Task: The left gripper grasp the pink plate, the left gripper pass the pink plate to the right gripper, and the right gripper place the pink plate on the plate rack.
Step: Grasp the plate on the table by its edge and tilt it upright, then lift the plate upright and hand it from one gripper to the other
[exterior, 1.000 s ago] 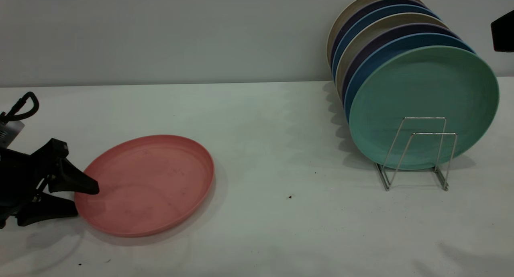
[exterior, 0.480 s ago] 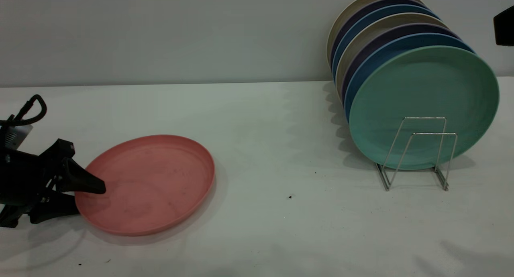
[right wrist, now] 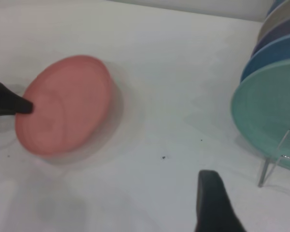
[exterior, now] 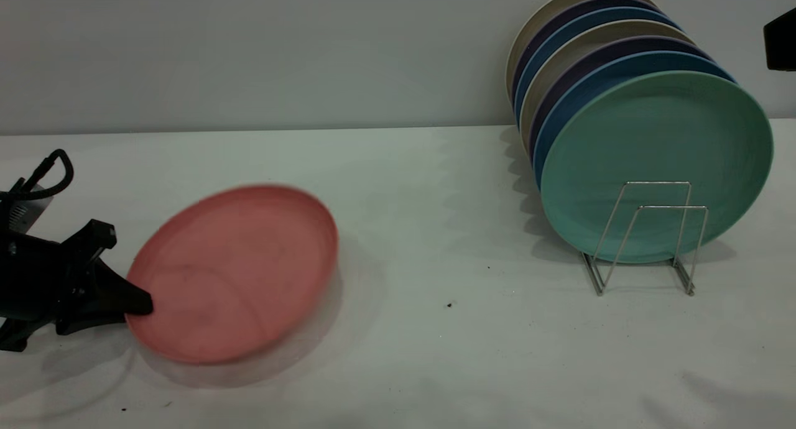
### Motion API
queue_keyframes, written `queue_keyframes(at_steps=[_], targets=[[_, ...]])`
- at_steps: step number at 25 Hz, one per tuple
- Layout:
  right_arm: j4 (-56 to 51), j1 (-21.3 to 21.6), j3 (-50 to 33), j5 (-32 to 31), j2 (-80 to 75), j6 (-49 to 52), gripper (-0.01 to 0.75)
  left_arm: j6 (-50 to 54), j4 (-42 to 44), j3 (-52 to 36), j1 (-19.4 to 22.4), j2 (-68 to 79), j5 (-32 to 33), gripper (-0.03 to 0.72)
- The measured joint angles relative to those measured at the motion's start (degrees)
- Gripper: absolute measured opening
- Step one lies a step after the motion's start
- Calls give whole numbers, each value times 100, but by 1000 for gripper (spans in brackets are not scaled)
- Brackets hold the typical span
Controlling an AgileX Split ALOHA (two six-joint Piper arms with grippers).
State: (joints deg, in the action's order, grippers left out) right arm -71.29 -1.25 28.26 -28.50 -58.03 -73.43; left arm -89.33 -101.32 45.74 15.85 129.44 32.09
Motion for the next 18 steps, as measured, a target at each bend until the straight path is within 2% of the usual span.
queue_keyframes(at_steps=[10, 18], targets=[[-578, 0, 11, -526, -581, 42, 440, -95, 0, 0, 0, 0, 160, 16], [-1883, 0, 41, -975, -2004, -1179, 440, -258, 26, 112, -84, -638, -99, 15]])
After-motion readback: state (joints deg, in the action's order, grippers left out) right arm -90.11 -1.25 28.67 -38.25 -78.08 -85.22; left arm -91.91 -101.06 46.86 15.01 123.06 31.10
